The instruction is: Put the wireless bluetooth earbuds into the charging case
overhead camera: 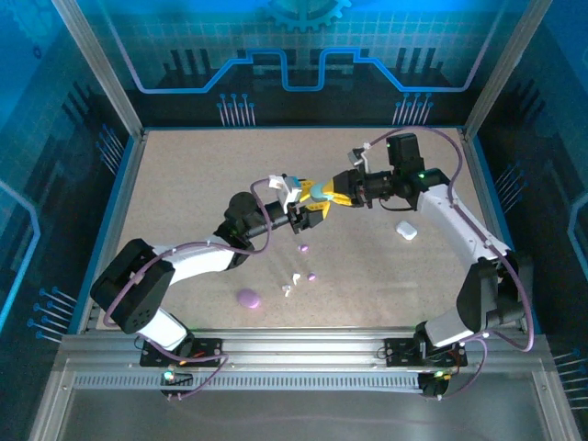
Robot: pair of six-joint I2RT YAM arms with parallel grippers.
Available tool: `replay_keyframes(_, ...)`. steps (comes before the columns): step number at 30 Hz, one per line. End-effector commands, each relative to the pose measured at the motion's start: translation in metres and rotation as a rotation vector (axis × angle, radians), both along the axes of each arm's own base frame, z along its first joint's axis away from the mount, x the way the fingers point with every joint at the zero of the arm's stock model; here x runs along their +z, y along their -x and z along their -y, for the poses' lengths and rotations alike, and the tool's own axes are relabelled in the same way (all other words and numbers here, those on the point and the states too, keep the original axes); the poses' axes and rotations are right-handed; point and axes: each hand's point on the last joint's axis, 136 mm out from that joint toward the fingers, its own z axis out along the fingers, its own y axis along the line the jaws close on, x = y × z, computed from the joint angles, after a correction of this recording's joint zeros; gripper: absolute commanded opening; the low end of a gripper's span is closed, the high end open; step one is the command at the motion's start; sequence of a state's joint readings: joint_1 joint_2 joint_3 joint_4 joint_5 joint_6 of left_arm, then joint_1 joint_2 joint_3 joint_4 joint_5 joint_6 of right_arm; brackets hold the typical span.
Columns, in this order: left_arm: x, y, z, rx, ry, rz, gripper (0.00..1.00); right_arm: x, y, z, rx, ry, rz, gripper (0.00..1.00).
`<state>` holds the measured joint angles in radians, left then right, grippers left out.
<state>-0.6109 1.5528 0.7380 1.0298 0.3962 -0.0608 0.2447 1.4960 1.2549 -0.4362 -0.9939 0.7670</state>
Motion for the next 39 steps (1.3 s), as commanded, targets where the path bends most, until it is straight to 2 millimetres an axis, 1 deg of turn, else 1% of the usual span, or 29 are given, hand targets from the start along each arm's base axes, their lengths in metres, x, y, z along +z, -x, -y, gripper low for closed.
replay_keyframes(1,0.014,0.0,-0.006,0.019,-0.003,0.049,0.61,0.005,-0.023,0.01,-0.096,0.003,0.051,0.14)
replay_keyframes(2,0.01,0.0,-0.008,0.027,-0.009,0.045,0.63,0.002,-0.029,0.012,-0.118,0.01,0.052,0.14)
replay_keyframes(4,0.005,-0.001,-0.013,0.05,-0.023,0.029,0.64,-0.009,-0.042,0.017,-0.165,0.039,0.054,0.14)
replay_keyframes(6,0.0,-0.002,-0.02,0.089,-0.036,0.008,0.64,-0.032,-0.058,0.025,-0.229,0.104,0.037,0.15)
replay_keyframes(8,-0.001,-0.003,-0.03,0.144,-0.034,-0.002,0.66,-0.063,-0.074,0.032,-0.286,0.171,-0.003,0.15)
replay_keyframes(9,0.0,-0.004,-0.035,0.169,-0.03,-0.009,0.66,-0.075,-0.08,0.033,-0.297,0.19,-0.017,0.15)
replay_keyframes(11,0.001,-0.005,-0.047,0.223,-0.032,-0.03,0.67,-0.105,-0.092,0.03,-0.297,0.218,-0.055,0.15)
replay_keyframes(14,0.001,-0.006,-0.063,0.288,-0.061,-0.088,0.69,-0.139,-0.106,0.02,-0.271,0.245,-0.09,0.16)
replay_keyframes(16,0.0,-0.009,-0.075,0.337,-0.081,-0.15,0.7,-0.158,-0.112,0.011,-0.25,0.26,-0.116,0.16)
replay_keyframes(20,-0.003,-0.016,-0.098,0.415,-0.106,-0.294,0.71,-0.187,-0.126,-0.004,-0.219,0.288,-0.128,0.17)
replay_keyframes(22,-0.005,-0.018,-0.106,0.433,-0.11,-0.349,0.72,-0.198,-0.131,-0.011,-0.203,0.293,-0.138,0.18)
replay_keyframes(25,-0.004,-0.019,-0.112,0.434,-0.102,-0.381,0.72,-0.212,-0.139,-0.016,-0.193,0.311,-0.148,0.19)
replay_keyframes(30,-0.001,-0.018,-0.114,0.431,-0.091,-0.376,0.72,-0.238,-0.137,-0.018,-0.171,0.364,-0.189,0.23)
replay_keyframes(32,0.0,-0.018,-0.115,0.434,-0.094,-0.369,0.73,-0.244,-0.133,-0.017,-0.158,0.384,-0.198,0.25)
replay_keyframes(35,0.001,-0.019,-0.118,0.445,-0.092,-0.37,0.73,-0.25,-0.127,-0.011,-0.154,0.427,-0.201,0.33)
replay_keyframes(39,0.001,-0.021,-0.118,0.449,-0.096,-0.371,0.73,-0.249,-0.122,-0.002,-0.149,0.487,-0.187,0.42)
